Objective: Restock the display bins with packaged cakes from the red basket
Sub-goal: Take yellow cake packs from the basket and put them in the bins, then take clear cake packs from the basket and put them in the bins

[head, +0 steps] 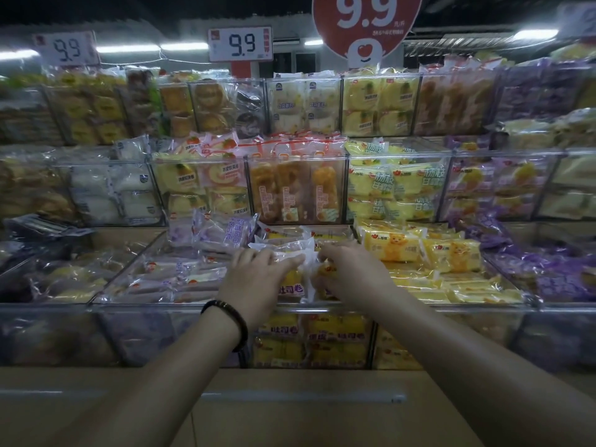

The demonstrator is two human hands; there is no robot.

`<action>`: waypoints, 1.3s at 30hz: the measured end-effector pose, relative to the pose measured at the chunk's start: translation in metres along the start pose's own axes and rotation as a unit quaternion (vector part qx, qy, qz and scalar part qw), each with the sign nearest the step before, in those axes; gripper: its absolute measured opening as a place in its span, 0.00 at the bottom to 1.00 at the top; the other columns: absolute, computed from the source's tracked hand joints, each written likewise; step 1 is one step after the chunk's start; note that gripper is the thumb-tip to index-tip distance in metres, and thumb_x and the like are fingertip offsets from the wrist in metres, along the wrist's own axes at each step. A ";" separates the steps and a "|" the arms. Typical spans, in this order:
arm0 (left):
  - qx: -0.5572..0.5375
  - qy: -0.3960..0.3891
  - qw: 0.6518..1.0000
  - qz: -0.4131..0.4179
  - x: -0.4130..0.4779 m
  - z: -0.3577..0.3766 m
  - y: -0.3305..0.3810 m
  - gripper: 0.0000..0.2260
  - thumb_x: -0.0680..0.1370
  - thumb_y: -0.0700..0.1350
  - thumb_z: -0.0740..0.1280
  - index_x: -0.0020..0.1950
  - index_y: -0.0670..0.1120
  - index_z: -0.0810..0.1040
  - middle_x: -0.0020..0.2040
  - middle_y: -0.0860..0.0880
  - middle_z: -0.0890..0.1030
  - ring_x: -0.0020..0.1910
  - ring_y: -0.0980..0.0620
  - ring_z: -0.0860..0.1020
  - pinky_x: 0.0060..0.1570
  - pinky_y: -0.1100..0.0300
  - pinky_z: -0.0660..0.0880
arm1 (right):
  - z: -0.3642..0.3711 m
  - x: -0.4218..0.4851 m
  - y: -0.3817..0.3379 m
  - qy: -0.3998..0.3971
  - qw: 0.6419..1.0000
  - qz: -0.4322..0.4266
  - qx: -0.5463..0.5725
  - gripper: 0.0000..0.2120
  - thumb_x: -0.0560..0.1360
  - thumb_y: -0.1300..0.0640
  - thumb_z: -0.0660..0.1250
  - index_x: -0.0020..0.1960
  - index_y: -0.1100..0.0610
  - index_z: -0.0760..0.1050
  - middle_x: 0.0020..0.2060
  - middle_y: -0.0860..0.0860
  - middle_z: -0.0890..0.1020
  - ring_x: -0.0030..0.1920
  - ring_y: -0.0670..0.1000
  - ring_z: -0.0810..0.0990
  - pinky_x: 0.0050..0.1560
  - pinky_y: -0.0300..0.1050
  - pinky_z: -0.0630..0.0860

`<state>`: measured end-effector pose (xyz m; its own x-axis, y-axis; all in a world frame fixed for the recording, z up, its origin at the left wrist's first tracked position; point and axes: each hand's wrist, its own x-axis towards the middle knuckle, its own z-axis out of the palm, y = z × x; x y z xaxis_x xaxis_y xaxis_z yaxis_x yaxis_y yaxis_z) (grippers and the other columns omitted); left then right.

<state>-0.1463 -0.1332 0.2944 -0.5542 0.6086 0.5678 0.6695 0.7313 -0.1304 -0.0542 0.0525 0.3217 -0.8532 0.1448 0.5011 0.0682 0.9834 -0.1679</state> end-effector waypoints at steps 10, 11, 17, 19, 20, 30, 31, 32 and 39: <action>-0.104 -0.013 0.993 -0.050 -0.009 -0.024 0.012 0.29 0.84 0.46 0.64 0.82 0.59 0.58 0.78 0.51 0.67 0.79 0.47 0.62 0.78 0.40 0.61 | -0.017 -0.034 0.014 0.049 0.994 0.014 0.101 0.28 0.75 0.49 0.76 0.74 0.47 0.73 0.69 0.45 0.77 0.73 0.50 0.71 0.71 0.52 0.73; -0.106 0.023 0.993 -0.052 -0.014 -0.024 0.015 0.28 0.83 0.47 0.65 0.81 0.57 0.59 0.76 0.52 0.69 0.77 0.48 0.63 0.77 0.41 0.63 | -0.017 -0.043 0.017 0.071 0.992 0.012 0.106 0.24 0.76 0.49 0.76 0.70 0.47 0.75 0.65 0.44 0.78 0.69 0.49 0.73 0.69 0.50 0.74; -0.255 0.136 0.955 0.067 -0.075 -0.028 0.075 0.11 0.80 0.42 0.67 0.60 0.53 0.76 0.54 0.59 0.74 0.50 0.58 0.74 0.49 0.60 0.76 | -0.015 -0.116 0.028 0.145 0.971 -0.052 0.183 0.05 0.77 0.55 0.73 0.50 0.47 0.79 0.42 0.40 0.80 0.43 0.42 0.79 0.42 0.44 0.79; -0.298 0.058 0.947 0.101 -0.099 -0.018 0.098 0.09 0.79 0.42 0.63 0.53 0.56 0.75 0.49 0.60 0.74 0.44 0.57 0.75 0.42 0.56 0.76 | -0.006 -0.143 0.036 0.104 0.975 -0.074 0.179 0.05 0.76 0.54 0.71 0.50 0.46 0.77 0.40 0.39 0.79 0.41 0.42 0.80 0.40 0.46 0.79; -0.302 0.008 0.946 0.118 -0.110 -0.008 0.108 0.08 0.78 0.43 0.61 0.49 0.56 0.75 0.47 0.59 0.75 0.44 0.55 0.76 0.41 0.52 0.76 | 0.002 -0.156 0.042 0.075 0.981 -0.085 0.159 0.05 0.76 0.53 0.69 0.50 0.45 0.77 0.40 0.39 0.79 0.41 0.43 0.80 0.39 0.47 0.79; -0.248 -0.453 0.846 0.132 -0.159 0.110 0.168 0.12 0.83 0.45 0.61 0.55 0.58 0.83 0.51 0.56 0.83 0.47 0.54 0.80 0.48 0.55 0.81 | 0.108 -0.271 0.113 -0.222 0.961 0.095 0.133 0.05 0.79 0.51 0.69 0.52 0.48 0.83 0.44 0.42 0.85 0.48 0.45 0.83 0.48 0.44 0.80; -0.243 -0.471 0.836 0.144 -0.161 0.121 0.173 0.12 0.83 0.44 0.61 0.57 0.56 0.83 0.52 0.56 0.83 0.48 0.54 0.80 0.47 0.61 0.78 | 0.120 -0.281 0.122 -0.250 0.952 0.123 0.127 0.05 0.79 0.52 0.70 0.52 0.49 0.84 0.46 0.44 0.86 0.50 0.46 0.83 0.48 0.43 0.78; -0.242 -0.488 0.824 0.153 -0.163 0.133 0.177 0.12 0.84 0.44 0.61 0.59 0.55 0.83 0.55 0.55 0.83 0.50 0.54 0.79 0.44 0.67 0.74 | 0.134 -0.291 0.131 -0.270 0.945 0.141 0.119 0.05 0.78 0.53 0.70 0.52 0.50 0.84 0.48 0.46 0.87 0.51 0.48 0.84 0.48 0.41 0.75; -0.178 -0.573 0.787 0.144 -0.183 0.211 0.187 0.13 0.84 0.52 0.65 0.66 0.52 0.81 0.65 0.50 0.81 0.64 0.48 0.79 0.59 0.59 0.74 | 0.230 -0.350 0.170 -0.418 0.858 0.279 0.104 0.15 0.76 0.41 0.74 0.56 0.50 0.86 0.56 0.52 0.87 0.60 0.54 0.84 0.51 0.41 0.74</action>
<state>-0.0240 -0.0429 -0.0054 -0.2995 0.7605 -0.5761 0.8319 0.5038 0.2327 0.1372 0.1442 -0.0777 -0.7963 0.3733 -0.4760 0.5678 0.7328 -0.3751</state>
